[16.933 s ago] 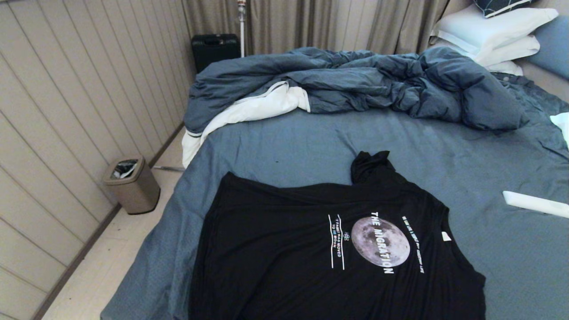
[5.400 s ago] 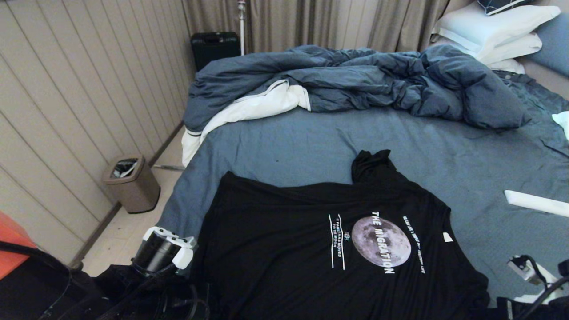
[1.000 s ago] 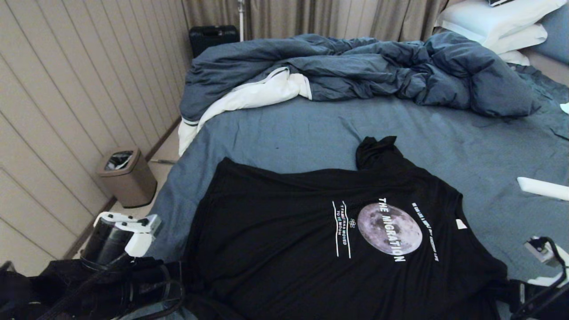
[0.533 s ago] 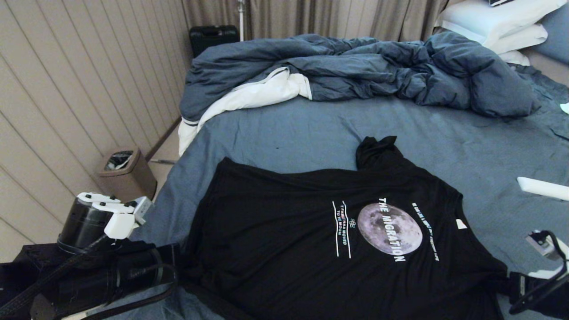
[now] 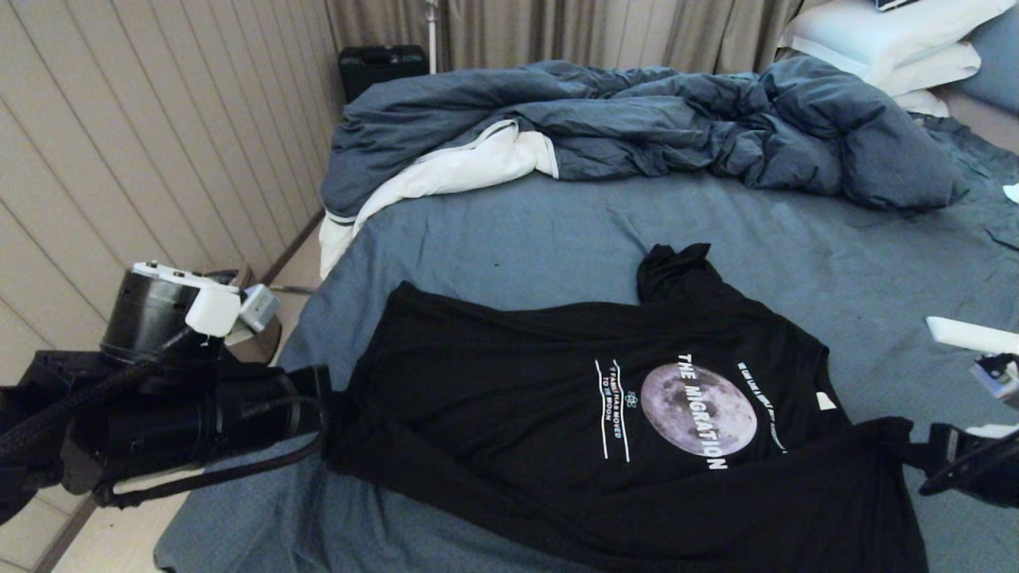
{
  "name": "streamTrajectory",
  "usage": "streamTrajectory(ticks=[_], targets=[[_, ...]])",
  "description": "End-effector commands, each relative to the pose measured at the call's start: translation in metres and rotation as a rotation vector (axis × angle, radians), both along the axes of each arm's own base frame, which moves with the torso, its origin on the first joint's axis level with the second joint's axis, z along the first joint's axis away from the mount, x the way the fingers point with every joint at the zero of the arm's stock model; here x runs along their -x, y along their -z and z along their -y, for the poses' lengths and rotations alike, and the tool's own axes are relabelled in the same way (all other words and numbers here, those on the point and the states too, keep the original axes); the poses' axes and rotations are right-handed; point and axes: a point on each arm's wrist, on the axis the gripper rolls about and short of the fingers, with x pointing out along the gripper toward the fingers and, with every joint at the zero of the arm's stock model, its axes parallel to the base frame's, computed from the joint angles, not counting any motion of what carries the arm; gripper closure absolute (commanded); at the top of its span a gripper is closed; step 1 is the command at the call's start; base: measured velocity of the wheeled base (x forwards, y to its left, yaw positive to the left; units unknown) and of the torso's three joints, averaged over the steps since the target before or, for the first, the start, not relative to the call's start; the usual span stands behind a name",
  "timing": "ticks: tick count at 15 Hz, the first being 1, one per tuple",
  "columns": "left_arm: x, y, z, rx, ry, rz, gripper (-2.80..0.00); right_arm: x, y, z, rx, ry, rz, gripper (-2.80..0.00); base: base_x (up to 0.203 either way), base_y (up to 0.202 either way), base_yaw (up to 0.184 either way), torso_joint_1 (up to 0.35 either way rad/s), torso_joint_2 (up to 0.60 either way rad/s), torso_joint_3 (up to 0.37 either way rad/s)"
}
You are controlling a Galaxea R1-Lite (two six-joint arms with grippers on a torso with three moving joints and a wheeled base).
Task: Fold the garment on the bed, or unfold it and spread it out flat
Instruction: Fold the black T-shirt
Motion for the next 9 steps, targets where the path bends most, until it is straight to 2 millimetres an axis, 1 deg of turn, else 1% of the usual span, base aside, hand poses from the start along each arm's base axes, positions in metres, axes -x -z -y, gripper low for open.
streamTrajectory(ticks=[1,2,4,9], targets=[[-0.008,-0.010,-0.004,0.006,-0.023,0.013,0.00,-0.005,-0.018,0.002,0.014,-0.007,0.032,0.00,0.000,0.000,0.000,0.000,0.00,0.000],[-0.013,-0.012,-0.004,0.004,-0.033,0.013,0.00,-0.009,-0.023,0.004,0.017,-0.009,0.040,0.00,0.000,0.000,0.000,0.000,0.00,0.000],[-0.022,-0.011,-0.005,-0.007,-0.041,0.010,0.00,-0.017,-0.022,0.008,0.008,-0.010,0.031,0.00,0.000,0.000,0.000,0.000,0.00,0.000],[-0.045,-0.012,0.004,-0.006,-0.042,0.014,0.00,-0.051,-0.022,0.013,-0.006,-0.046,0.033,0.00,0.000,0.000,0.000,0.000,0.00,0.000]])
